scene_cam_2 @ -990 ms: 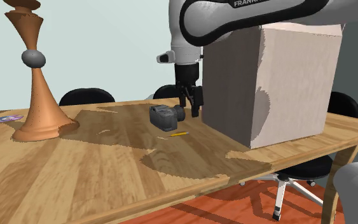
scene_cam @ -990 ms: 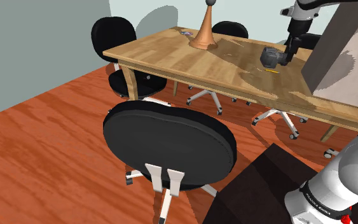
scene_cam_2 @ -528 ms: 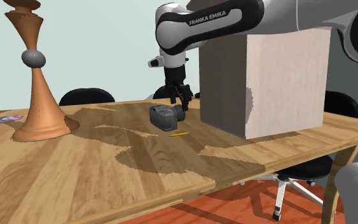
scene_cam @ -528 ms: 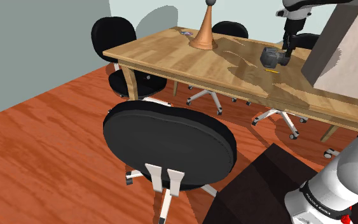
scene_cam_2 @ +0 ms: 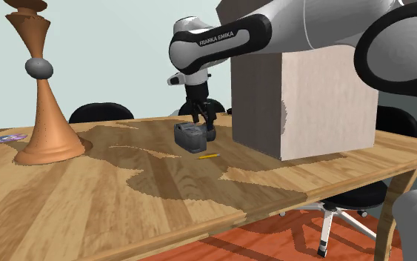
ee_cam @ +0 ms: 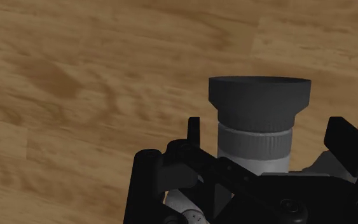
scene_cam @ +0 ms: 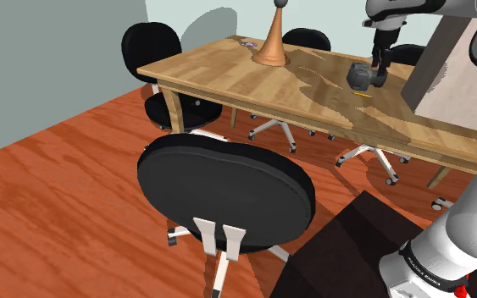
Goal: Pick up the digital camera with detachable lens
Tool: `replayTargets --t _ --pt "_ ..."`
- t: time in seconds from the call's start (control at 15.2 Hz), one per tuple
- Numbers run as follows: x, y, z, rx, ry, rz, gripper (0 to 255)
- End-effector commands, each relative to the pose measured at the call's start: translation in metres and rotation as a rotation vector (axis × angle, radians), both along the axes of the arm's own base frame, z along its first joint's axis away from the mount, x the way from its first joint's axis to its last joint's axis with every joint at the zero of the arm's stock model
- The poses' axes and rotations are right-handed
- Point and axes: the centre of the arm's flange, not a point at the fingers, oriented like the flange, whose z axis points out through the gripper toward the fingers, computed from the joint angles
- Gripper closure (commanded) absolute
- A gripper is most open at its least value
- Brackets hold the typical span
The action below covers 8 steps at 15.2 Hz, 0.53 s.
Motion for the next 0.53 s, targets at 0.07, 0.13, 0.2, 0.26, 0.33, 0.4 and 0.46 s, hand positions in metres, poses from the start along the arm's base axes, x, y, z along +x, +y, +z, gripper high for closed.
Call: replayTargets --t 0.07,0.13,0.2,0.26,0.33,0.4,0.46 --pt "0.001 -0.001 -0.016 0.000 0.001 0.000 0" --pt "0.001 -0.001 -0.024 0.000 0.001 0.000 0" --pt "0.001 -0.001 -0.024 0.000 0.001 0.000 0" --pt "0.001 -0.001 -0.024 0.000 0.001 0.000 0" --pt "0.001 -0.002 -0.024 0.000 0.001 0.000 255" --pt "0.001 -0.002 -0.024 0.000 0.001 0.000 255" --pt "0.001 -0.001 -0.024 0.000 0.001 0.000 255"
